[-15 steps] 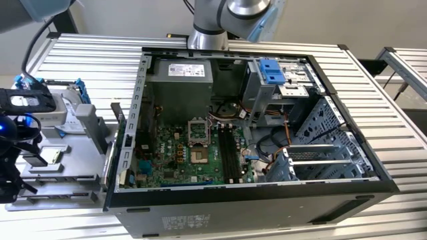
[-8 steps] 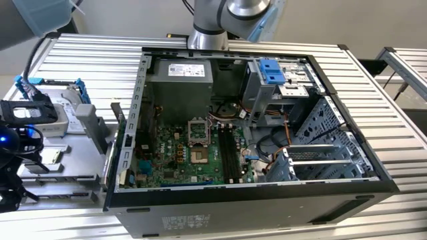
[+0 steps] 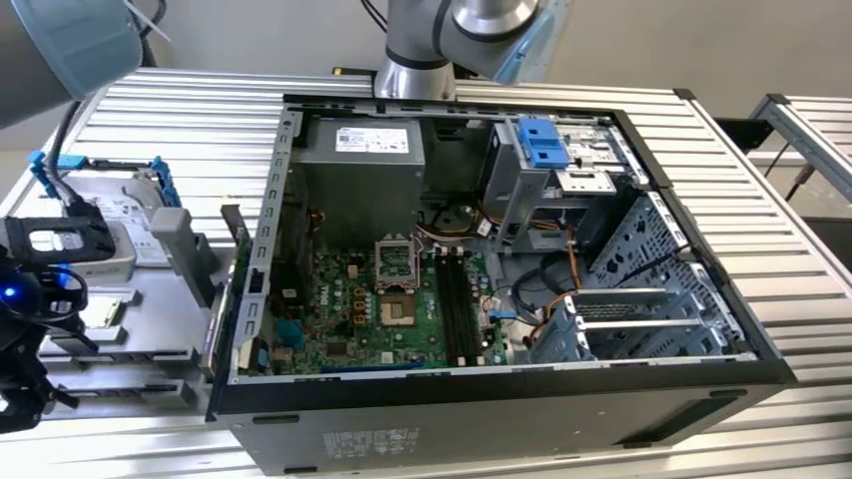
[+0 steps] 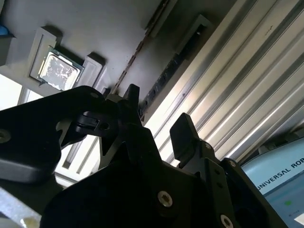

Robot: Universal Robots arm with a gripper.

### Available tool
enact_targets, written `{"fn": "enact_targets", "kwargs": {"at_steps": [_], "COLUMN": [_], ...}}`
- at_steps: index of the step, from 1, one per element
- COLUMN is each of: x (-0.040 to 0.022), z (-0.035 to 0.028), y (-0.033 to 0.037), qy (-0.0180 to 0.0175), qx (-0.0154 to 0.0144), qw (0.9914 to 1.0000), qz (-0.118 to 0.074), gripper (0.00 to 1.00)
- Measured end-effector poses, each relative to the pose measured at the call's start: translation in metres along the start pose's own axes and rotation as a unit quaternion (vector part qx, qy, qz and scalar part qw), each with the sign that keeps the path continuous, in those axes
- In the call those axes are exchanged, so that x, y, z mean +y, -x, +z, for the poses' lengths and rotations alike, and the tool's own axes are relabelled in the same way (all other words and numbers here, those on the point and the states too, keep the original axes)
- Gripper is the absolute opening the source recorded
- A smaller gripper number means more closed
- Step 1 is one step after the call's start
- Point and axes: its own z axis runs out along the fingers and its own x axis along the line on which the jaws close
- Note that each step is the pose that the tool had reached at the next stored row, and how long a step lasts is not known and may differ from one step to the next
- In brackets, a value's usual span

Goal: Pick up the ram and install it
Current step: 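Pick up the ram and move it above insertion slot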

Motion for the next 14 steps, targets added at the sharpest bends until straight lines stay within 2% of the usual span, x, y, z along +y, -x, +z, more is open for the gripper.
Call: {"fn": "enact_targets", "kwargs": {"at_steps": [14], "x": [0.0008], "z": [0.0254], "y": [-0.0011], "qy": [-0.0001], "qx": [-0.0004], "qw": [1.0], "qz": [0.001], "gripper": [1.0]}}
